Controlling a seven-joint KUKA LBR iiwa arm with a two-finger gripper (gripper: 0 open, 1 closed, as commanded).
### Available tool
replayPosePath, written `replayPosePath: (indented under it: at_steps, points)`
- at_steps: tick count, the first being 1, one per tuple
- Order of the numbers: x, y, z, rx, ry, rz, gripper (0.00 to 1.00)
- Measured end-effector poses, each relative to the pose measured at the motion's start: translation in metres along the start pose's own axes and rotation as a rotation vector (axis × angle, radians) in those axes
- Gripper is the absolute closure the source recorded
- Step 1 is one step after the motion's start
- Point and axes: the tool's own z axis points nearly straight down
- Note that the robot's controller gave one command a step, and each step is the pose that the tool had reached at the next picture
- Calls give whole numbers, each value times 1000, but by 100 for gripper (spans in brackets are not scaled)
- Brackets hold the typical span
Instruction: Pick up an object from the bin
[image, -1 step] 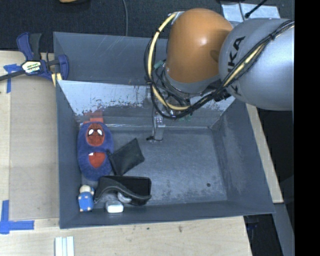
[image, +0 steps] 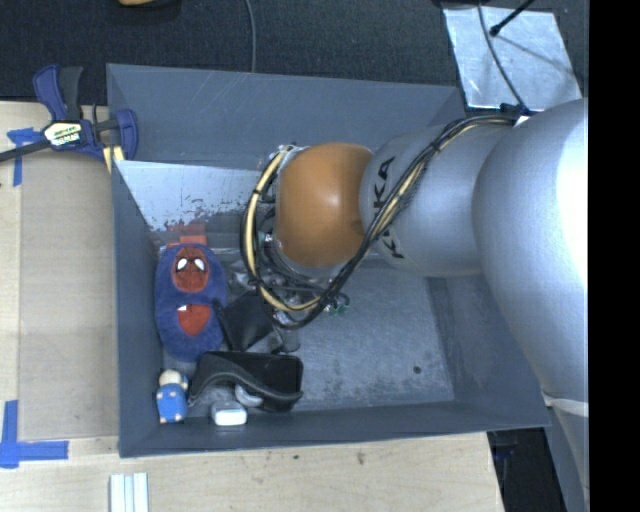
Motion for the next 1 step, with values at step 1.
replayPosePath:
  at_steps: [1]
  points:
    - [-1, -13, -31, -1, 0, -391, 0]
